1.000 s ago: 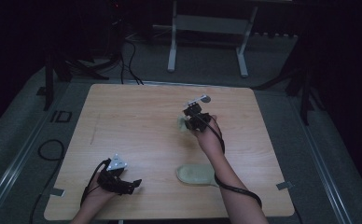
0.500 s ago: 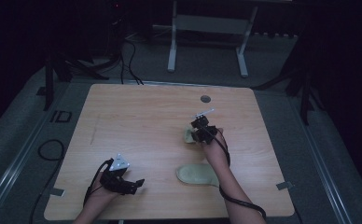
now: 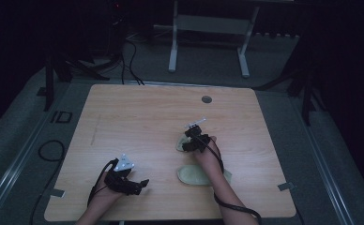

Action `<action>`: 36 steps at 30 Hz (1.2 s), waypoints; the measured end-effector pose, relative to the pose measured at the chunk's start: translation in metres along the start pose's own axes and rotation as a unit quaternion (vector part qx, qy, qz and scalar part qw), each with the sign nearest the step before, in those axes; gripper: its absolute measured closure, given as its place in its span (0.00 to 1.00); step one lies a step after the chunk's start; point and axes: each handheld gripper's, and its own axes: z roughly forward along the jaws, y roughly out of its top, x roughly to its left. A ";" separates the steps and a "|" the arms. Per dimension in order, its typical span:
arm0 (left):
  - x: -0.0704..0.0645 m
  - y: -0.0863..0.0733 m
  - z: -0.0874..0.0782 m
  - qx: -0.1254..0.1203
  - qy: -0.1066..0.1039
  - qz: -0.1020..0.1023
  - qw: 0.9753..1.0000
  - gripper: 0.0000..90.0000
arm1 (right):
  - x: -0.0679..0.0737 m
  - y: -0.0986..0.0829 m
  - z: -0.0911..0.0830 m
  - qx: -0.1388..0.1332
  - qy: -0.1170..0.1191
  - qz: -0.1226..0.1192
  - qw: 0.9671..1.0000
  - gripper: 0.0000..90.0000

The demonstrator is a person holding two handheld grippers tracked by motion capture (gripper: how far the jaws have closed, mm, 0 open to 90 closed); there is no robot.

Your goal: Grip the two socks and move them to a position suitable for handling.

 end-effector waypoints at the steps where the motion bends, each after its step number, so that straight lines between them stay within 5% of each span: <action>1: 0.000 0.003 0.001 -0.002 -0.001 0.001 1.000 0.11 | 0.001 0.001 0.000 0.001 0.001 0.001 1.000 0.50; 7: -0.001 0.030 0.009 -0.017 0.003 0.028 0.999 0.20 | -0.008 0.006 -0.019 -0.009 0.029 0.015 0.999 0.50; 11: -0.005 0.053 0.018 -0.036 -0.004 0.067 0.997 0.43 | -0.008 0.002 -0.032 -0.014 0.044 0.006 0.999 0.57; 15: -0.015 0.078 0.035 -0.041 -0.009 0.126 0.991 0.68 | -0.006 -0.005 -0.034 0.002 0.051 -0.004 0.999 0.70; 19: -0.022 0.103 0.061 -0.024 -0.019 0.137 0.990 0.88 | -0.005 -0.011 -0.028 0.013 0.046 -0.011 0.999 0.68; 24: -0.025 0.124 0.102 0.009 -0.014 0.138 0.990 0.98 | -0.004 -0.017 -0.020 0.024 0.039 -0.016 0.999 0.70; 32: -0.016 0.130 0.132 0.045 0.017 0.142 0.989 0.99 | -0.008 -0.021 -0.018 0.023 0.028 -0.015 0.999 0.87; 36: -0.011 0.128 0.132 0.038 0.008 0.138 0.990 0.99 | -0.014 -0.022 -0.019 0.023 0.045 0.002 0.999 0.92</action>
